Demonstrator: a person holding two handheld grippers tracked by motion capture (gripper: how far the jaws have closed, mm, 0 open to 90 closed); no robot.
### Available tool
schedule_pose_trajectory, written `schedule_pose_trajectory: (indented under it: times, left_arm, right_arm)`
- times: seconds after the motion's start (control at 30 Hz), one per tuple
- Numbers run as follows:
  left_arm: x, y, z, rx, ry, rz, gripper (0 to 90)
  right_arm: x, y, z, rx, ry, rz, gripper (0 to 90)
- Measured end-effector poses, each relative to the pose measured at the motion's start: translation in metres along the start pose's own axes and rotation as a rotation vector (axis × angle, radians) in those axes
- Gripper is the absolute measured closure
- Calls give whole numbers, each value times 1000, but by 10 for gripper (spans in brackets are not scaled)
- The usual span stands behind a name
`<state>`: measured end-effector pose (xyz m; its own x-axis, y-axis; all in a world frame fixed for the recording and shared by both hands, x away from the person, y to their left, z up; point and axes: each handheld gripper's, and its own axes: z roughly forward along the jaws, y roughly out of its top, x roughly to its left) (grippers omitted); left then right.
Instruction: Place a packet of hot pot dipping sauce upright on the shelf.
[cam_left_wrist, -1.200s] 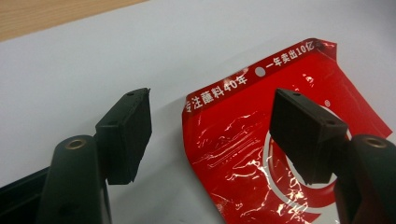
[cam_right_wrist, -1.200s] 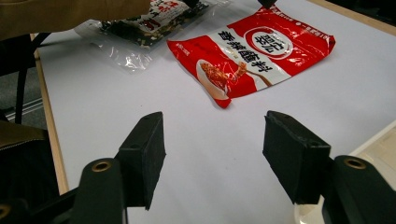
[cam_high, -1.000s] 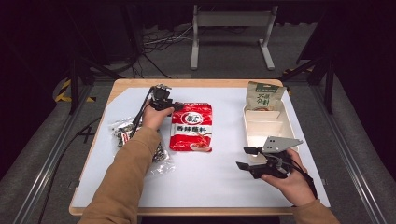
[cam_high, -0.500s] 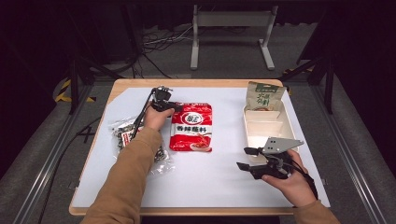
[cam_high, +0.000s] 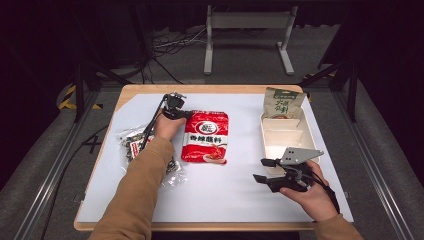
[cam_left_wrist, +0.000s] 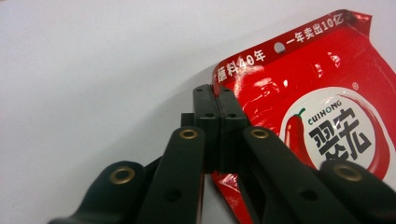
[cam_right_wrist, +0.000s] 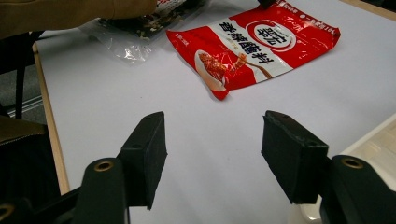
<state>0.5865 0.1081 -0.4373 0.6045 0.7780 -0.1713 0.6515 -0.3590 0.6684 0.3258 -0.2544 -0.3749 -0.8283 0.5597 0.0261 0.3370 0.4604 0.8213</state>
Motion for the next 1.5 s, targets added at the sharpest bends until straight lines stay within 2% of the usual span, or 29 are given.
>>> schedule_pose_trajectory:
  times: [0.13,0.2,0.27,0.5,0.77,0.8,0.87,0.9,1.07,1.23,1.37,1.5]
  left_arm:
    - [0,2,-8,-1,-1,0,900]
    - [0,3,-14,6,-9,-27,900]
    - [0,5,-21,3,-15,-34,900]
    - [-10,8,-39,-48,-50,31,900]
    - [-23,11,-70,-120,-130,76,900]
    - [-23,11,-70,-120,-130,76,900]
    - [-28,10,-84,-154,-156,90,900]
    - [-28,10,-84,-154,-156,90,900]
    - [-37,7,-110,-219,-202,118,900]
    - [-48,6,-133,-270,-224,158,900]
    - [-59,0,-154,-315,-235,208,900]
    - [-68,-5,-166,-345,-257,231,900]
  right_arm:
    - [-1,0,-1,-2,-1,3,409]
    - [-1,0,-1,-2,-1,4,411]
    - [-1,0,-1,0,-2,4,414]
    - [0,0,1,4,3,6,415]
    - [-2,0,2,-1,2,14,416]
    - [-2,0,2,-1,2,14,416]
    - [-4,1,3,-5,1,19,416]
    - [-4,1,3,-5,1,19,416]
    - [-5,6,5,-11,1,20,435]
    - [-7,13,7,-21,-1,23,445]
    - [-8,17,8,-30,-8,22,440]
    - [-9,20,10,-33,-12,23,434]
